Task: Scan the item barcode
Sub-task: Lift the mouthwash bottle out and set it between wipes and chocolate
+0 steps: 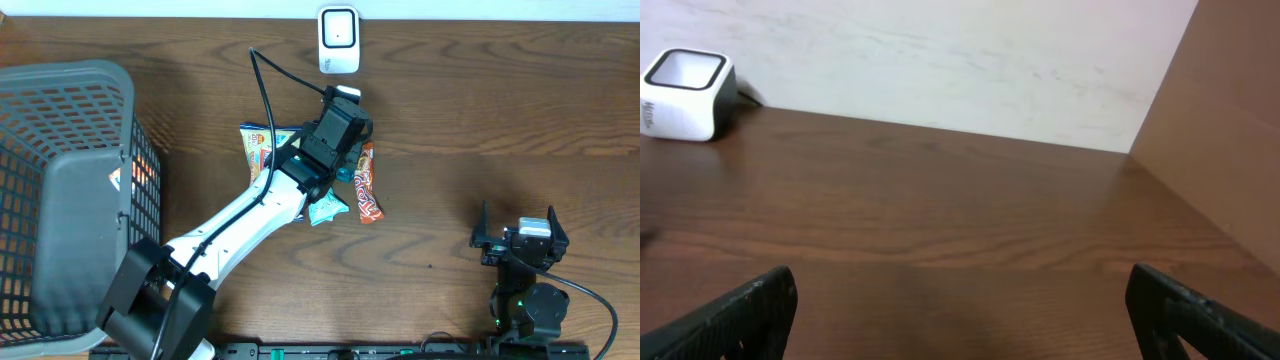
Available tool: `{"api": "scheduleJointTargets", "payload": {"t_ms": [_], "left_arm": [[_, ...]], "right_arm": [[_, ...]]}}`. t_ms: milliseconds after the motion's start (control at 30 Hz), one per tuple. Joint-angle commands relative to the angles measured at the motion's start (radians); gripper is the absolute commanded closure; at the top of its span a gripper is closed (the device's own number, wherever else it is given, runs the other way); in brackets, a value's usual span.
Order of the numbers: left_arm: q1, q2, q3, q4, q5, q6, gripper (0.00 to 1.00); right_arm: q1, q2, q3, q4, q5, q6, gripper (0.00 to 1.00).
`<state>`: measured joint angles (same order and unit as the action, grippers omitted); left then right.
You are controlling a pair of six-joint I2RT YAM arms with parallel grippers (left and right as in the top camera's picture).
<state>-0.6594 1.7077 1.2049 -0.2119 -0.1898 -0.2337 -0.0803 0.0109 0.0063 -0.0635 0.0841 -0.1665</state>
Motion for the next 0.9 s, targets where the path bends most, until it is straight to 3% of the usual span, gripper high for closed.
{"api": "scheduleJointTargets", "payload": {"t_ms": [0, 67, 200, 300, 333, 400, 467, 867], "left_arm": [[0.003, 0.033, -0.002, -0.022, -0.017, 0.012, 0.57], [0.003, 0.033, -0.001, -0.022, -0.018, 0.012, 0.5], [0.003, 0.029, -0.001, -0.021, -0.018, 0.012, 0.48], [0.003, 0.028, -0.001, -0.021, -0.018, 0.012, 0.38], [0.003, 0.027, -0.001, -0.021, -0.018, 0.012, 0.32], [0.003, 0.027, 0.002, -0.021, -0.018, 0.012, 0.1], [0.003, 0.024, 0.006, -0.021, -0.018, 0.012, 0.0], [0.003, -0.185, 0.006, -0.043, -0.017, -0.03, 0.0]], "right_arm": [[-0.004, -0.004, -0.001, -0.003, 0.008, -0.007, 0.01], [-0.004, -0.004, -0.001, -0.003, 0.008, -0.007, 0.01], [-0.004, -0.004, -0.001, -0.003, 0.008, -0.007, 0.01], [-0.004, -0.004, -0.001, -0.003, 0.008, -0.007, 0.01], [-0.004, -0.004, -0.001, -0.003, 0.007, -0.007, 0.01], [-0.004, -0.004, -0.001, -0.003, 0.008, -0.007, 0.01], [-0.004, -0.004, -0.001, -0.003, 0.008, -0.007, 0.01], [-0.004, -0.004, -0.001, -0.003, 0.008, -0.007, 0.01]]}}
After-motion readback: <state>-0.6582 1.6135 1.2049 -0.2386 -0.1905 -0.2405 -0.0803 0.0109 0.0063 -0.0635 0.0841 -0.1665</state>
